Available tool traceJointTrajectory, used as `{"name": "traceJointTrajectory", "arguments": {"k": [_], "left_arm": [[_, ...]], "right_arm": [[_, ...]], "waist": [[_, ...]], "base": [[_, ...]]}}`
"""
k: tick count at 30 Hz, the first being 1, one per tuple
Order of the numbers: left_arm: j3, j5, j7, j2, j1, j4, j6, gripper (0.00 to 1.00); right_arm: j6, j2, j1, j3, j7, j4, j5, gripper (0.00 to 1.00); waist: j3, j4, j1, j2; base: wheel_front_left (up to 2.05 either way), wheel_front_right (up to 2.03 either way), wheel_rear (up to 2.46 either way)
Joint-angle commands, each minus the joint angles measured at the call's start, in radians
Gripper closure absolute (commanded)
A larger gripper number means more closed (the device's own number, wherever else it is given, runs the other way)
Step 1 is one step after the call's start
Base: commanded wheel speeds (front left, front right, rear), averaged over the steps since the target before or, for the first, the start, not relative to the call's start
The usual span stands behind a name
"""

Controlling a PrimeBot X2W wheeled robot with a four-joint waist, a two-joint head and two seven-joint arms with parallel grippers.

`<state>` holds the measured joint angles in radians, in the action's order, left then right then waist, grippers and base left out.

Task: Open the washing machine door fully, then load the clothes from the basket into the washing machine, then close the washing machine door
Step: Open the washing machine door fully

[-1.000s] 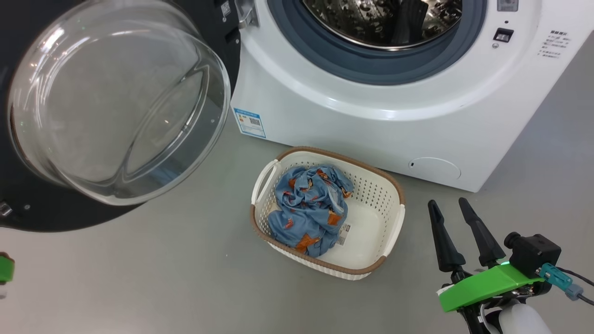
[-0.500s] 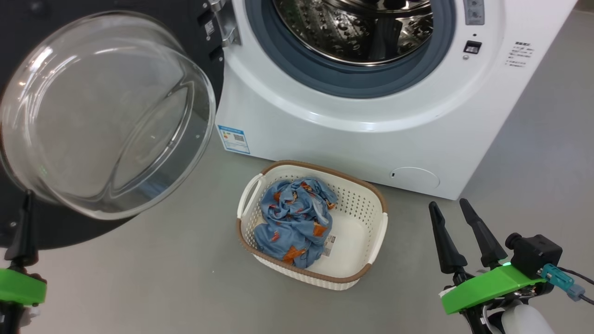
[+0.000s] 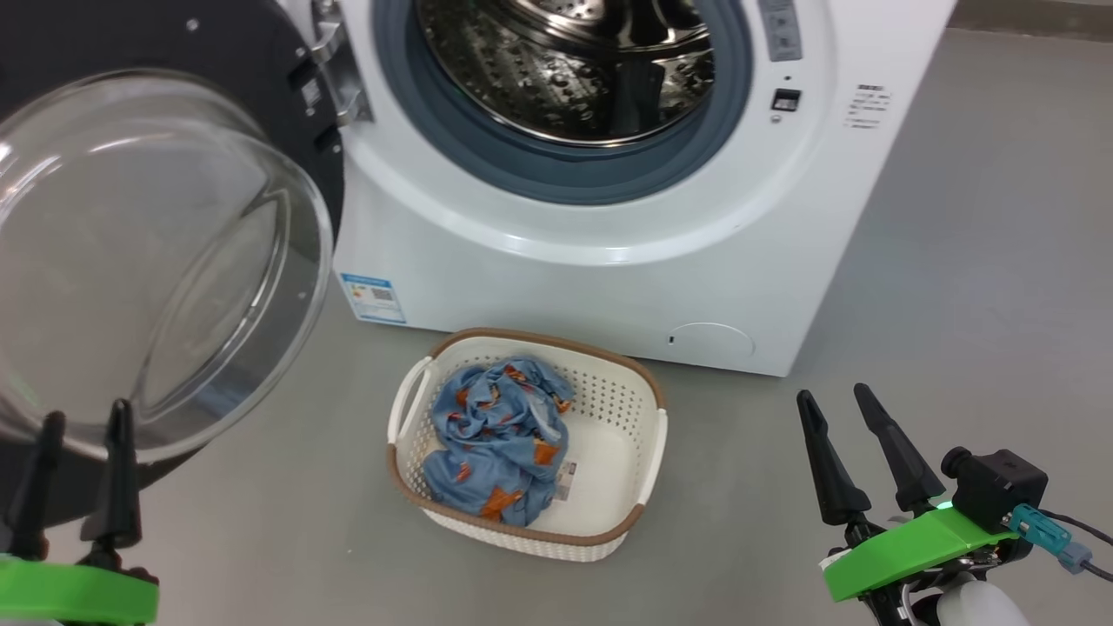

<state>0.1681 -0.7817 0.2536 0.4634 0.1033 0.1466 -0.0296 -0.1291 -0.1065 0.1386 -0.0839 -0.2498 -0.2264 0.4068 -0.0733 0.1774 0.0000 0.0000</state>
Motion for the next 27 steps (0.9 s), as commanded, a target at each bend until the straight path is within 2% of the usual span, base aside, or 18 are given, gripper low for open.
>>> {"name": "traceJointTrajectory", "arguments": {"k": [1,11,27], "left_arm": [[-0.048,0.015,0.008,0.031,0.014,-0.031,0.009,0.00],[-0.062,0.062,0.008,-0.010,-0.020,-0.070,0.014,0.00],[-0.100,0.139,0.008,-0.095,-0.076,-0.105,-0.013,0.00]], "right_arm": [[-0.002,-0.007,0.003,-0.029,-0.012,0.029,-0.001,0.00],[-0.002,-0.014,0.007,-0.039,-0.012,0.042,-0.003,0.00],[-0.002,-0.029,0.009,-0.046,-0.012,0.050,-0.012,0.00]], "waist": [[0.012,-0.039,0.0000,0.0000],[0.019,-0.116,0.0000,0.0000],[0.018,-0.210,0.0000,0.0000]], "base": [[0.00,0.00,0.00],[0.00,0.00,0.00],[0.00,0.00,0.00]]}}
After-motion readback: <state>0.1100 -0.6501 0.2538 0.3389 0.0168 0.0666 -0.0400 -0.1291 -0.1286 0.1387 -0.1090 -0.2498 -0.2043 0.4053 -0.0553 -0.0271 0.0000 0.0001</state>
